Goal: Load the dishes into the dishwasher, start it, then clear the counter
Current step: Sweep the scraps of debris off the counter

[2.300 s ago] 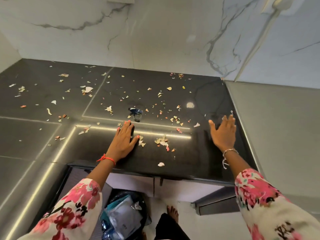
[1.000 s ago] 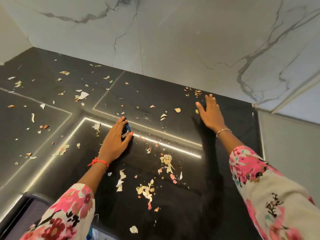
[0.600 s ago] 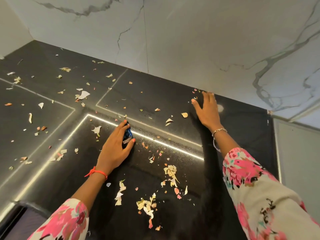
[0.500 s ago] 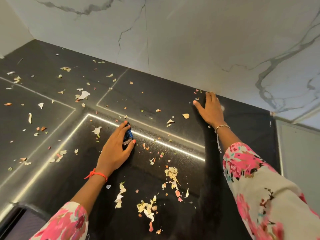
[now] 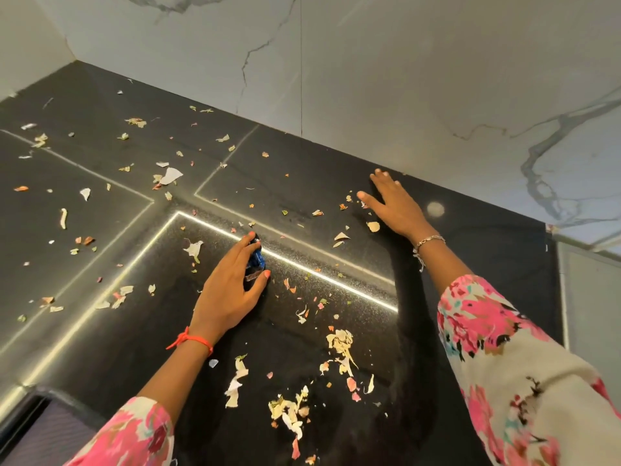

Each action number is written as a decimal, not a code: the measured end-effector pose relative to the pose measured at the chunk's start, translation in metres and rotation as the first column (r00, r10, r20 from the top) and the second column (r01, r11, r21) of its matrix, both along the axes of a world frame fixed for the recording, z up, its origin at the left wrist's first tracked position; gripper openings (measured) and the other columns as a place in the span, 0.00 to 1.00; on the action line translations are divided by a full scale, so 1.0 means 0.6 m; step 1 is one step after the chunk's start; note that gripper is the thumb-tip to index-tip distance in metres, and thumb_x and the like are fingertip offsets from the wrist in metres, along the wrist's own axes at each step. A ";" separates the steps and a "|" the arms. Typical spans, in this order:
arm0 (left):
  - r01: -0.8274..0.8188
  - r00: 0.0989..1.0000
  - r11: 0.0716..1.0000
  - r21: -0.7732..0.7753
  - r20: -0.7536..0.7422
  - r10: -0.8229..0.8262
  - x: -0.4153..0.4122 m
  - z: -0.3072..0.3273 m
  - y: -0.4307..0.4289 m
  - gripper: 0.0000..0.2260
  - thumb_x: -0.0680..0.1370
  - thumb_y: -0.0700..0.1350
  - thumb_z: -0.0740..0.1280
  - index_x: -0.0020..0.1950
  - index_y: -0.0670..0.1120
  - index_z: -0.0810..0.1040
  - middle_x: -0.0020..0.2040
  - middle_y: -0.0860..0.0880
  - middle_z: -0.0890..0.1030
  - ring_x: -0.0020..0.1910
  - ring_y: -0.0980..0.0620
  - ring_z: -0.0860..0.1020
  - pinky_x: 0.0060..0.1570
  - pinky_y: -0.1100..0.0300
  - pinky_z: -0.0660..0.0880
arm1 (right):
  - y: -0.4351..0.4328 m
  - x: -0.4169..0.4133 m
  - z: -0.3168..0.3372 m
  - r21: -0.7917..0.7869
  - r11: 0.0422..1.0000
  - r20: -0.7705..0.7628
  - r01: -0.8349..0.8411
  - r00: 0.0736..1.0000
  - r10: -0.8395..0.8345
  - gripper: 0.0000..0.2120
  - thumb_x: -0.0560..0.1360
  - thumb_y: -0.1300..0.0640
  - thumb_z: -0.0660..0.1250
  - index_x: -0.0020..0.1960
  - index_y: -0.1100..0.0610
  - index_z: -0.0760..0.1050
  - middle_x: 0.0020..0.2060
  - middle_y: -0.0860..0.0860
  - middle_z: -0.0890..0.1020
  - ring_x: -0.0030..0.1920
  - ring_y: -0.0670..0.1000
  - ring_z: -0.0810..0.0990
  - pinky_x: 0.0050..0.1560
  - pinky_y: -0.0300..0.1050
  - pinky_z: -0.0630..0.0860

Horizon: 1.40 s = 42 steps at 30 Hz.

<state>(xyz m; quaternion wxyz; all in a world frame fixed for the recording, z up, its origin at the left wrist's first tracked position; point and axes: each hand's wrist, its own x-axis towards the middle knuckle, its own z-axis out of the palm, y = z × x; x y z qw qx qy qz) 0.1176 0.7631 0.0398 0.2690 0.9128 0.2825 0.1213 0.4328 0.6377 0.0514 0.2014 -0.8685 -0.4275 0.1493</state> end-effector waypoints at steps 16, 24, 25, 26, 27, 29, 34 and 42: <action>-0.009 1.000 1.000 -0.002 0.012 0.009 0.001 -0.001 0.000 0.22 0.79 0.50 0.63 0.72 0.49 0.66 0.75 0.57 0.60 0.72 0.56 0.64 0.66 0.62 0.62 | -0.030 0.026 0.012 0.217 0.958 -0.124 0.189 0.979 -0.165 0.22 0.79 0.49 0.59 0.69 0.59 0.70 0.68 0.54 0.72 0.70 0.54 0.68 0.69 0.45 0.64; -0.016 1.000 1.000 0.007 -0.005 0.016 0.002 -0.003 0.001 0.22 0.79 0.51 0.63 0.72 0.49 0.66 0.75 0.57 0.60 0.72 0.55 0.64 0.66 0.63 0.60 | -0.041 0.031 -0.011 -0.048 0.996 0.083 0.079 0.994 -0.075 0.31 0.80 0.43 0.54 0.76 0.59 0.54 0.76 0.53 0.54 0.76 0.52 0.50 0.75 0.49 0.47; -0.016 1.000 1.000 0.006 -0.005 0.017 0.002 -0.003 0.001 0.22 0.79 0.51 0.63 0.72 0.49 0.65 0.75 0.56 0.61 0.72 0.55 0.64 0.66 0.63 0.60 | -0.038 0.018 -0.013 -0.074 0.995 0.113 0.065 0.992 -0.057 0.33 0.80 0.41 0.51 0.76 0.59 0.51 0.77 0.53 0.51 0.77 0.52 0.48 0.75 0.48 0.45; -0.015 1.000 1.000 0.006 -0.003 0.015 0.002 -0.003 0.001 0.22 0.79 0.51 0.62 0.72 0.49 0.65 0.75 0.56 0.61 0.72 0.55 0.64 0.66 0.63 0.60 | -0.038 0.000 -0.014 -0.082 0.996 0.129 0.042 0.991 -0.032 0.33 0.79 0.39 0.49 0.77 0.59 0.49 0.77 0.53 0.50 0.77 0.51 0.47 0.75 0.48 0.44; -0.012 1.000 1.000 0.007 -0.002 0.013 0.002 -0.003 0.001 0.22 0.79 0.51 0.62 0.72 0.49 0.65 0.75 0.56 0.61 0.72 0.55 0.64 0.66 0.63 0.60 | -0.039 -0.022 -0.014 -0.083 0.996 0.135 0.010 0.991 0.001 0.34 0.79 0.38 0.46 0.77 0.59 0.48 0.77 0.53 0.49 0.77 0.51 0.46 0.75 0.47 0.43; -0.008 1.000 1.000 0.009 -0.002 0.008 0.002 -0.003 0.000 0.22 0.79 0.51 0.62 0.72 0.48 0.65 0.75 0.55 0.61 0.72 0.54 0.64 0.67 0.62 0.61 | -0.045 -0.077 -0.014 -0.079 0.996 0.137 -0.044 0.989 0.055 0.35 0.77 0.36 0.43 0.77 0.57 0.48 0.77 0.53 0.49 0.77 0.49 0.46 0.75 0.47 0.43; -0.008 1.000 1.000 0.003 -0.007 0.008 0.001 -0.002 -0.001 0.23 0.79 0.52 0.62 0.72 0.49 0.65 0.76 0.54 0.61 0.72 0.53 0.64 0.68 0.60 0.61 | -0.045 -0.242 0.001 0.036 0.973 -0.021 -0.228 0.973 0.229 0.37 0.74 0.30 0.44 0.75 0.53 0.57 0.72 0.49 0.64 0.72 0.51 0.62 0.73 0.52 0.60; 0.000 1.000 0.999 -0.036 0.023 0.001 0.001 -0.001 0.001 0.22 0.79 0.51 0.63 0.72 0.48 0.66 0.76 0.54 0.61 0.71 0.52 0.66 0.69 0.56 0.64 | -0.025 -0.184 0.033 0.304 0.951 -0.165 0.047 0.986 0.004 0.23 0.79 0.43 0.55 0.71 0.52 0.66 0.73 0.48 0.64 0.74 0.45 0.58 0.73 0.50 0.59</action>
